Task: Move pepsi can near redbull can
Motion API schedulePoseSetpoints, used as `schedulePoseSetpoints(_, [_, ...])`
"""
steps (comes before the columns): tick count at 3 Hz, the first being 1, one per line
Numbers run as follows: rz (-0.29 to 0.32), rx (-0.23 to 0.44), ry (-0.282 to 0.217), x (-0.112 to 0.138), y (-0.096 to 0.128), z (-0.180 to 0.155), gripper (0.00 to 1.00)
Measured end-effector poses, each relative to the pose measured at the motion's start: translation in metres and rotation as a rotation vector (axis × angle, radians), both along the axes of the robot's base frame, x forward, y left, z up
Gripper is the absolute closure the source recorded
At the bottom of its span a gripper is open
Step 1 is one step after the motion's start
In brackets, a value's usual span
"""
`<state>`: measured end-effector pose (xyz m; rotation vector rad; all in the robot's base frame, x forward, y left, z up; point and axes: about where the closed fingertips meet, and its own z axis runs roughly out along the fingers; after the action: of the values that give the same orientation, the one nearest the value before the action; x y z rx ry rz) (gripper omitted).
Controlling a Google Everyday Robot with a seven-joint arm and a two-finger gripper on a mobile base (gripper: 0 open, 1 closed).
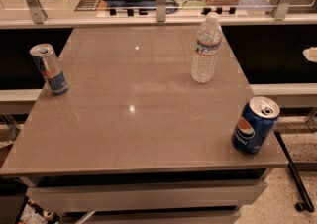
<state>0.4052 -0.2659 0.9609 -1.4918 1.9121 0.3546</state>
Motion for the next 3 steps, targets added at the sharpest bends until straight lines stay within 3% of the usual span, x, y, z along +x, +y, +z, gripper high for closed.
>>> schedulePoseSetpoints(2, [0.029,0.245,-0.146,0.020,0.010,-0.010,0.00])
schedulePoseSetpoints(3, [0.051,0.347,-0.167,0.029,0.021,-0.016,0.00])
